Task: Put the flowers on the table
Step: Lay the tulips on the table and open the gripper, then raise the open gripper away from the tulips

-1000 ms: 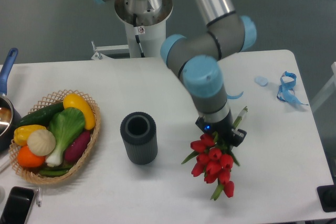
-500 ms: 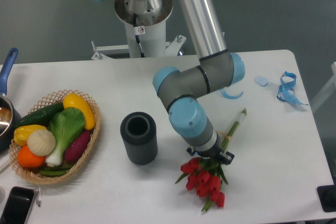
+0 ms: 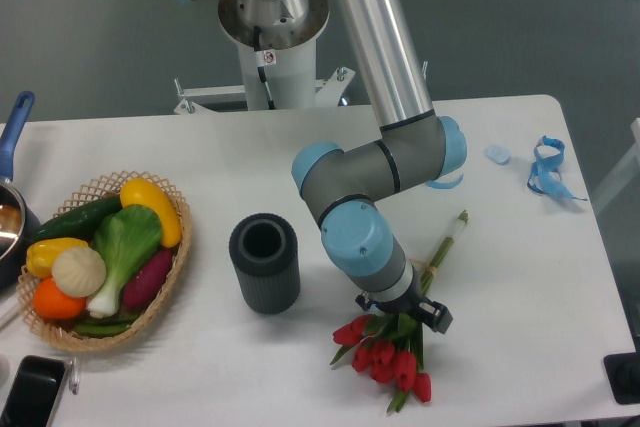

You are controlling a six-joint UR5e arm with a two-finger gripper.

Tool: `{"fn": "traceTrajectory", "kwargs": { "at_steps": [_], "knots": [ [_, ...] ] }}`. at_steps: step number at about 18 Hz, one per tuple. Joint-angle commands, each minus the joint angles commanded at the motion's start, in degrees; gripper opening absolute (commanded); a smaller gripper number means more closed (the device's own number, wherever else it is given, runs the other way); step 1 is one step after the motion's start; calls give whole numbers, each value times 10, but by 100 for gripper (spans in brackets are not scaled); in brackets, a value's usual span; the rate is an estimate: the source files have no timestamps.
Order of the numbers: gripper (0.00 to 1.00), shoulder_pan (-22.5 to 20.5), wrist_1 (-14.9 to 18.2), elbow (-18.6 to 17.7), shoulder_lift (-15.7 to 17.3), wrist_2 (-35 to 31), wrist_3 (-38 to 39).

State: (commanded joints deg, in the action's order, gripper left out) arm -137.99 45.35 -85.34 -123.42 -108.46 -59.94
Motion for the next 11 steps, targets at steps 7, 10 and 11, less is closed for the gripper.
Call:
{"fn": "traceTrajectory", "kwargs": {
  "at_steps": [7, 10, 11],
  "knots": [
    [100, -32, 67, 14, 84, 29, -45],
    [100, -65, 131, 9, 132, 75, -97],
    [100, -75, 149, 7, 149, 83, -105]
  ]
}}
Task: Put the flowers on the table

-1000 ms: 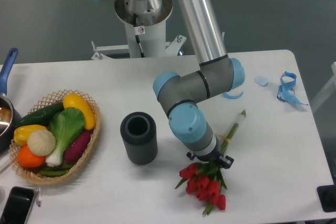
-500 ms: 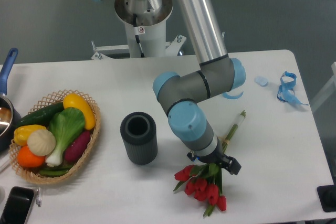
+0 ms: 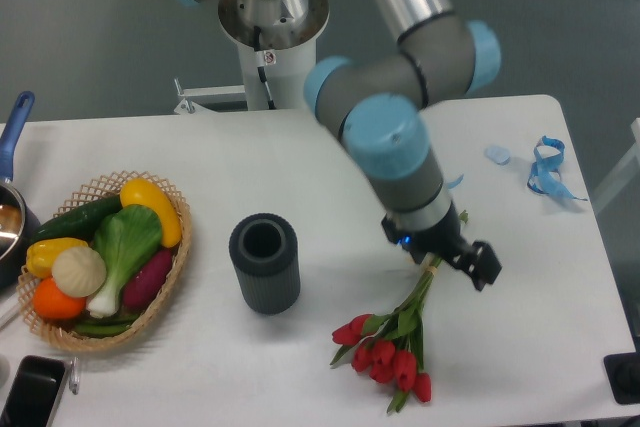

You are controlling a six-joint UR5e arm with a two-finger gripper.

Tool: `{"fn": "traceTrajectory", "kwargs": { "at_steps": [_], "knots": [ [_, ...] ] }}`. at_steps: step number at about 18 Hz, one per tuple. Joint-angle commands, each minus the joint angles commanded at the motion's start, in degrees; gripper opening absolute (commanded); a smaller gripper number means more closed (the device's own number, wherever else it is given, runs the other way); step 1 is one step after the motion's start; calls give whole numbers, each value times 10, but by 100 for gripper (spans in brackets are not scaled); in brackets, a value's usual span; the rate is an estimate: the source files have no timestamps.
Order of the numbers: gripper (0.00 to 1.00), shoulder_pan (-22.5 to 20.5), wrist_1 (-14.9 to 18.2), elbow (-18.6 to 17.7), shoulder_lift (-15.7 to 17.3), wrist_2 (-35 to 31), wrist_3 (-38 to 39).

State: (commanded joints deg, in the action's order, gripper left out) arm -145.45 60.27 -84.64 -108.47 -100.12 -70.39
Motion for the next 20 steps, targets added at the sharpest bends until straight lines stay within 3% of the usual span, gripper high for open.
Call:
{"fn": "traceTrajectory", "kwargs": {
  "at_steps": [4, 11, 14, 20],
  "knots": [
    [100, -47, 55, -20, 62, 56, -74],
    [100, -135, 61, -88, 154, 137, -210],
    [100, -157, 61, -106, 174, 149, -242],
    [100, -165, 59, -111, 179, 162, -246]
  ]
}}
